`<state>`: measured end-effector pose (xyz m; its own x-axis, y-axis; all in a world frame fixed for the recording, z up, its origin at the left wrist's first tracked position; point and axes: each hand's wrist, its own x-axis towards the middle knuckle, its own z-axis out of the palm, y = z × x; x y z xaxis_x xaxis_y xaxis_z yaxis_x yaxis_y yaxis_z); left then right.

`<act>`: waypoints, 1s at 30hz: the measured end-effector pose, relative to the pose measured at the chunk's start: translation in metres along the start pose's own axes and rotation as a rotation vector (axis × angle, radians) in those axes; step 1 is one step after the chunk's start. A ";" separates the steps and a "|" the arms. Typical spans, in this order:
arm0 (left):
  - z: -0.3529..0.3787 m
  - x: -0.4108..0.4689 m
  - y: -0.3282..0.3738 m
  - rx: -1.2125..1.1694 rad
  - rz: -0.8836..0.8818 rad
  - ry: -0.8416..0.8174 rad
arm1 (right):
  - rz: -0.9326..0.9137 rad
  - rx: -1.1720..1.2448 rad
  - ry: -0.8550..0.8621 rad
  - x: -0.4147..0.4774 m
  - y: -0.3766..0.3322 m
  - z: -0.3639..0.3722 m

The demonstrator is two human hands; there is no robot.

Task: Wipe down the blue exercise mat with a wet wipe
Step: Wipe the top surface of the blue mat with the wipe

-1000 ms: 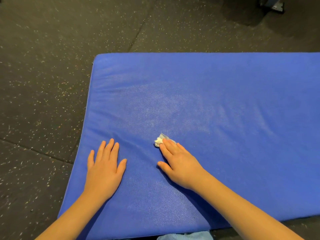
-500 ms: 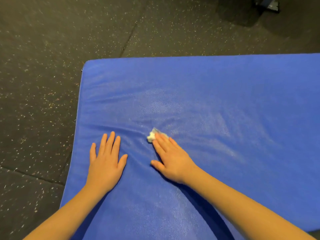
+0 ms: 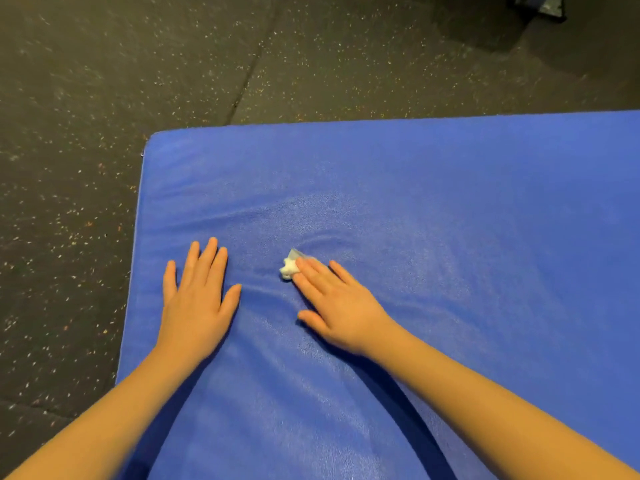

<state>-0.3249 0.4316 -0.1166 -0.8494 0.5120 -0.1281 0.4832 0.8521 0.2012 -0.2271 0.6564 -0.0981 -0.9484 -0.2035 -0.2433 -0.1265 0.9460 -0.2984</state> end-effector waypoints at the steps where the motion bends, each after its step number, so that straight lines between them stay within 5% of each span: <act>1: 0.000 0.006 -0.003 0.022 0.009 -0.014 | 0.028 -0.019 0.030 0.006 0.009 -0.004; 6: 0.006 0.006 -0.008 0.080 0.032 -0.010 | 0.293 0.093 0.099 0.050 0.033 -0.021; 14: -0.002 0.029 -0.014 -0.040 0.032 0.073 | 0.003 -0.065 -0.015 0.053 0.039 -0.020; 20: -0.005 0.066 -0.019 0.042 -0.020 0.066 | 0.284 0.060 0.123 0.102 0.060 -0.038; 26: -0.006 0.064 -0.020 0.012 -0.019 0.088 | 0.002 -0.027 0.042 0.105 0.059 -0.037; 30: -0.006 0.063 -0.019 -0.022 -0.020 0.099 | 0.175 -0.054 0.101 0.146 0.086 -0.055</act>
<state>-0.3894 0.4469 -0.1231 -0.8763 0.4805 -0.0361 0.4619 0.8590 0.2209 -0.3925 0.7217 -0.1084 -0.9813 -0.0113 -0.1923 0.0297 0.9775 -0.2088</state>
